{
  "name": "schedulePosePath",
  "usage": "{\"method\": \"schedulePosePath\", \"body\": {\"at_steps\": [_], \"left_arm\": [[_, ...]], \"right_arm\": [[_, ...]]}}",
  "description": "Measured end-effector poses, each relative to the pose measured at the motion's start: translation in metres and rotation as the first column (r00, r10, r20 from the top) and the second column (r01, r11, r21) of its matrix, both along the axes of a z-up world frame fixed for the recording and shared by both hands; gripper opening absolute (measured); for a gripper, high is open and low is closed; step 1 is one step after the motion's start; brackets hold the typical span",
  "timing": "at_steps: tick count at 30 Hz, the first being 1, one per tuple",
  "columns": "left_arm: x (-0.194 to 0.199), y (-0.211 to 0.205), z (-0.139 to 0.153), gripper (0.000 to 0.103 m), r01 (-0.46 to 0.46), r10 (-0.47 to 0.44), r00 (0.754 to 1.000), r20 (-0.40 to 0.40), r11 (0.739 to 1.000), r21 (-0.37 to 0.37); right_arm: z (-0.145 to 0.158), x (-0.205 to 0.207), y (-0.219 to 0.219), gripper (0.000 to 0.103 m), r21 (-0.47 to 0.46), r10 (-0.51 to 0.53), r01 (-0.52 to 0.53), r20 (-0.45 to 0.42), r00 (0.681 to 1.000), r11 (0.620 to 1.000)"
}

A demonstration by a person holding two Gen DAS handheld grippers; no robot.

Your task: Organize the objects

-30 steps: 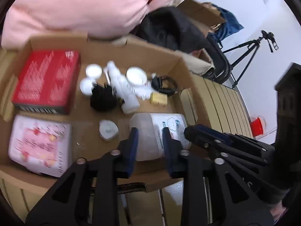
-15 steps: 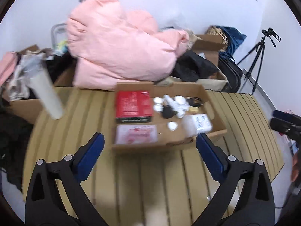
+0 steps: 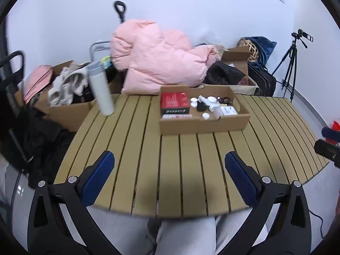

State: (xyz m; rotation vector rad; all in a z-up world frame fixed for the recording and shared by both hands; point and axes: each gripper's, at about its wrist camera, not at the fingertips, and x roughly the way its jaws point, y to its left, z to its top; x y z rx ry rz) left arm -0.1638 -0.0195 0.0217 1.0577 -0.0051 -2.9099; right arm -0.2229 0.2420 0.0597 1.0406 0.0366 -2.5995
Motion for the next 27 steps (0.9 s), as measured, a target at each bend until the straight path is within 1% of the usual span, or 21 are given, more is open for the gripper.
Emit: {"method": "schedulePosePath", "body": {"at_steps": [2, 4, 7, 8, 9, 10, 11, 13, 15, 17, 20, 23, 27], "left_arm": [[0.034, 0.001, -0.002, 0.103, -0.014, 0.014, 1.0, 0.012, 1.0, -0.015], [0.061, 0.0, -0.004, 0.103, -0.015, 0.015, 1.0, 0.018, 1.0, -0.006], [0.117, 0.0, -0.015, 0.103, -0.067, 0.067, 0.998, 0.015, 0.998, 0.021], [0.134, 0.002, -0.021, 0.103, -0.061, 0.061, 0.998, 0.025, 0.998, 0.023], [0.147, 0.005, -0.026, 0.103, -0.042, 0.041, 0.998, 0.044, 0.999, 0.015], [0.16, 0.01, -0.028, 0.103, -0.011, 0.012, 0.998, 0.063, 1.0, -0.011], [0.168, 0.012, -0.029, 0.103, 0.003, -0.001, 0.998, 0.066, 0.999, -0.035], [0.188, 0.017, -0.029, 0.103, 0.031, -0.027, 0.998, 0.048, 0.997, -0.075], [0.2, 0.022, -0.029, 0.103, 0.056, -0.052, 0.998, 0.047, 0.994, -0.09], [0.203, 0.022, -0.025, 0.103, 0.055, -0.052, 0.998, 0.034, 0.996, -0.076], [0.207, 0.022, -0.02, 0.103, 0.064, -0.064, 0.998, 0.012, 0.997, -0.045], [0.211, 0.022, -0.019, 0.103, 0.049, -0.049, 0.999, -0.001, 0.997, -0.066], [0.212, 0.02, -0.017, 0.103, 0.037, -0.038, 0.999, -0.013, 0.998, -0.054]], "right_arm": [[-0.003, 0.033, -0.006, 0.094, 0.005, -0.007, 0.008, -0.009, 1.0, 1.0], [-0.008, 0.062, -0.009, 0.094, 0.006, -0.022, 0.022, -0.015, 1.0, 1.0], [-0.025, 0.115, -0.011, 0.094, -0.062, -0.042, 0.043, 0.017, 0.999, 0.997], [-0.031, 0.128, -0.012, 0.094, -0.086, -0.045, 0.047, 0.028, 0.999, 0.995], [-0.039, 0.143, -0.013, 0.094, -0.114, -0.046, 0.051, 0.044, 0.998, 0.992], [-0.047, 0.158, -0.014, 0.094, -0.135, -0.046, 0.053, 0.058, 0.997, 0.989], [-0.055, 0.176, -0.018, 0.094, -0.135, -0.036, 0.046, 0.072, 0.997, 0.99], [-0.062, 0.195, -0.022, 0.094, -0.1, -0.026, 0.034, 0.077, 0.997, 0.994], [-0.065, 0.21, -0.027, 0.094, -0.069, 0.001, 0.004, 0.07, 0.998, 0.998], [-0.066, 0.218, -0.029, 0.094, -0.032, -0.013, 0.015, 0.06, 0.998, 0.999], [-0.062, 0.225, -0.032, 0.094, -0.031, -0.008, 0.009, 0.036, 0.999, 0.999], [-0.054, 0.229, -0.036, 0.094, -0.018, -0.014, 0.013, -0.007, 1.0, 1.0], [-0.049, 0.234, -0.04, 0.094, -0.016, -0.009, 0.009, -0.03, 1.0, 1.0]]}}
